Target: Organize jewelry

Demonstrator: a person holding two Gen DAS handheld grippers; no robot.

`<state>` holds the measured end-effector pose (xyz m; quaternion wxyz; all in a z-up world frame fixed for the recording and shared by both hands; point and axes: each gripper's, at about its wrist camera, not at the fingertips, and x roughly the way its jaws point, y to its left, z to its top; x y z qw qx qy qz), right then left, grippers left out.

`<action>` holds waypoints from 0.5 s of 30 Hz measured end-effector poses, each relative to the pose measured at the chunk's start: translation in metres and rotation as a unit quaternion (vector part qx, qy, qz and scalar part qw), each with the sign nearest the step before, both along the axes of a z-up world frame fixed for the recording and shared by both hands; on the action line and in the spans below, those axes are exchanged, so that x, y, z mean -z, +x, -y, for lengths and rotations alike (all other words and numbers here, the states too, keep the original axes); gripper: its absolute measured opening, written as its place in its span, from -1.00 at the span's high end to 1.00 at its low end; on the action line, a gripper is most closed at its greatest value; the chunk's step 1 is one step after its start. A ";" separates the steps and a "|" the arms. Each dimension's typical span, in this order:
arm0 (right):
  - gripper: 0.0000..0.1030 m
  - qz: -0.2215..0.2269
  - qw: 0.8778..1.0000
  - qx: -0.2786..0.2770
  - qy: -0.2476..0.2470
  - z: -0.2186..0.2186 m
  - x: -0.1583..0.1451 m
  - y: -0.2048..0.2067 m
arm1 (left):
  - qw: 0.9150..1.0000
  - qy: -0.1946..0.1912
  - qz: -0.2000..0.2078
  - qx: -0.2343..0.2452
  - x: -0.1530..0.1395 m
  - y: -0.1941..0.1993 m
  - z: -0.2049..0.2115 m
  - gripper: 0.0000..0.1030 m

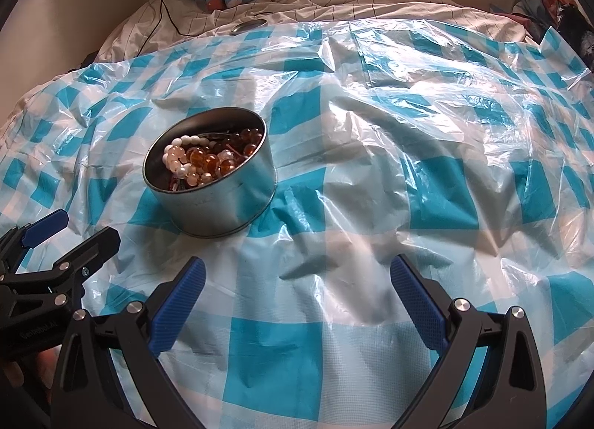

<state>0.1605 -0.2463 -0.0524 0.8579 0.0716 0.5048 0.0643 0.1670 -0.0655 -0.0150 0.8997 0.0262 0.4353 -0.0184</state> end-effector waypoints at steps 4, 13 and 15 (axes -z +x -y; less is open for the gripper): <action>-0.86 -0.002 1.000 0.001 0.000 0.001 0.001 0.000 | 1.000 0.002 -0.003 0.000 0.000 0.001 -0.001 -0.85; -0.86 -0.005 1.000 0.002 0.000 0.002 0.002 0.001 | 1.000 0.003 -0.005 -0.002 0.000 0.002 -0.001 -0.85; -0.86 -0.006 1.000 0.002 0.000 0.002 0.003 0.001 | 1.000 0.004 -0.006 -0.001 0.001 0.001 -0.001 -0.85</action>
